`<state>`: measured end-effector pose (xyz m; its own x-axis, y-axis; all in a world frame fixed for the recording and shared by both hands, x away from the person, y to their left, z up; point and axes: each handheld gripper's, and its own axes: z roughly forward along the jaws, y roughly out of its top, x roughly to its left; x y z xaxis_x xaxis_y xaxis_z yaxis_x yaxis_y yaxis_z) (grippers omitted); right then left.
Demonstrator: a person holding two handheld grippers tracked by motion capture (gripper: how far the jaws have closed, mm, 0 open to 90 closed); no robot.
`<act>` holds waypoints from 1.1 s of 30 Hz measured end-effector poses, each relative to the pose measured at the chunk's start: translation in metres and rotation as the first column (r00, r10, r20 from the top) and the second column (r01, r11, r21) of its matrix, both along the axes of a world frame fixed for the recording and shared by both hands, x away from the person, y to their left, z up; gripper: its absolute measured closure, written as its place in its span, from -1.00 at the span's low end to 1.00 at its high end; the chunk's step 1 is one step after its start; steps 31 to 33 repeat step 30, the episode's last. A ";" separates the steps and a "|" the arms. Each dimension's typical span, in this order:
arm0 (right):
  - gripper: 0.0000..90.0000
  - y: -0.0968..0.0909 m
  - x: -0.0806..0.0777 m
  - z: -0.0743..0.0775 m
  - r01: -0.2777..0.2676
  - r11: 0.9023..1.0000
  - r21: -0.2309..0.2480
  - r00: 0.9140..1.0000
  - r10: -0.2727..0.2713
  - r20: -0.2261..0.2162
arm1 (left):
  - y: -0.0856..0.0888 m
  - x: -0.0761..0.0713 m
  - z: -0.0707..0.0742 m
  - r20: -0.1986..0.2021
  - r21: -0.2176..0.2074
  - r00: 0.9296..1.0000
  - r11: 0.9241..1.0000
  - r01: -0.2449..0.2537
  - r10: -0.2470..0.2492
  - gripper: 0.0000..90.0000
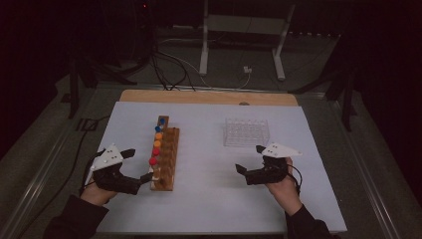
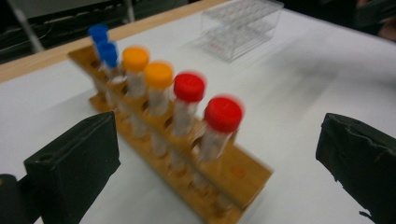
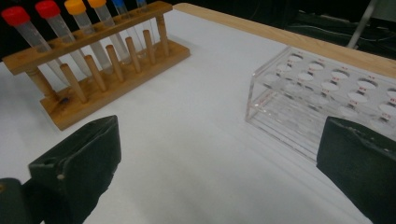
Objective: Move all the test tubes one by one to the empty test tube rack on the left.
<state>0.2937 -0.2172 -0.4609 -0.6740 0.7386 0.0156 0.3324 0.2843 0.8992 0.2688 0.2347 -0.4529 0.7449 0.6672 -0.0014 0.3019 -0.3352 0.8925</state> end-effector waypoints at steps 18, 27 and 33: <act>-1.00 0.002 0.000 -0.004 -0.010 1.000 -0.010 1.000 0.010 0.007 | 0.003 -0.013 -0.057 -0.094 0.015 0.996 1.000 0.009 -0.007 -0.99; -1.00 0.003 0.000 -0.005 -0.019 1.000 -0.016 1.000 0.019 0.004 | 0.001 -0.013 -0.061 -0.093 -0.006 0.995 1.000 0.025 -0.025 -0.99; -1.00 0.003 0.000 -0.006 -0.019 1.000 -0.019 1.000 0.019 0.004 | -0.001 -0.013 -0.062 -0.097 -0.003 0.995 0.999 0.032 -0.032 -0.99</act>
